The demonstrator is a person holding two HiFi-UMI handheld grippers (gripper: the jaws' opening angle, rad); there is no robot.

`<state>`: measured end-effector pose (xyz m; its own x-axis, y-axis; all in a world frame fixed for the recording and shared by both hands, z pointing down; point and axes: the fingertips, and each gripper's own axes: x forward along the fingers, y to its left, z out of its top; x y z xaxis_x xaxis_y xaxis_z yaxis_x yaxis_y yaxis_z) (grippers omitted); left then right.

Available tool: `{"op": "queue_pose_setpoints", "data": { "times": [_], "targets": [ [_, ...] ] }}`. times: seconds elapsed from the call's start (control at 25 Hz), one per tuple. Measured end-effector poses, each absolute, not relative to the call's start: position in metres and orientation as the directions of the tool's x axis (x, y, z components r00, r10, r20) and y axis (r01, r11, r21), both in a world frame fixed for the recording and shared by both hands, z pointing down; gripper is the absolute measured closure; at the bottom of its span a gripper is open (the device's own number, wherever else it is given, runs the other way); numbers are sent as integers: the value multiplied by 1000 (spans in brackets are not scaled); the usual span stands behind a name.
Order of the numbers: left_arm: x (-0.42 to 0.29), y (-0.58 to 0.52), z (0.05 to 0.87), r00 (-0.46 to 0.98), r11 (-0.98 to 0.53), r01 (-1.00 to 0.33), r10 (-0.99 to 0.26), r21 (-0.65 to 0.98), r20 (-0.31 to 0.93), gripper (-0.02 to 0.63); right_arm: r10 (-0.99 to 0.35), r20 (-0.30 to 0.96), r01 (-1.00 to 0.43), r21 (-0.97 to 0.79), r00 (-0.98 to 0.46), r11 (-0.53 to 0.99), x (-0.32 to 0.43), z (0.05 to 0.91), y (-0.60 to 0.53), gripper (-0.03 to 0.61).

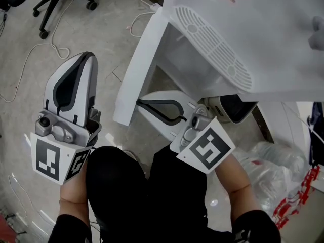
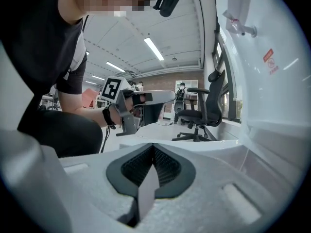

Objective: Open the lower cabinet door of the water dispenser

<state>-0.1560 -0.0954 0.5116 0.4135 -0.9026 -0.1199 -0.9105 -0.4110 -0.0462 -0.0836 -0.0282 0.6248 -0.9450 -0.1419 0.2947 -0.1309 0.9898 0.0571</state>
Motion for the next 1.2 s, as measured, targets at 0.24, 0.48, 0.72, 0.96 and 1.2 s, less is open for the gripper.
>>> {"op": "queue_pose_setpoints", "data": {
  "times": [0.24,0.48,0.72,0.96,1.2],
  "targets": [
    [-168,-93,513,384,-382,-923,-917,-45,-110,606,-98,291,-80,73,-952,994,-106,628,-32,574],
    [-177,-90,512,360,-356,-933,-925,-53,-120,606,-114,261,-84,121,-959,989,-131,627,-41,574],
    [-185,-88,506,323,-320,-946,-937,-47,-134,606,-107,248,-69,158,-963,985,-152,621,-47,574],
    [-186,-88,508,321,-317,-947,-939,-49,-126,606,-94,241,-55,166,-966,985,-159,619,-50,574],
    [-184,-92,512,329,-326,-944,-937,-49,-114,606,-131,238,-95,156,-962,983,-138,618,-53,574]
  ]
}}
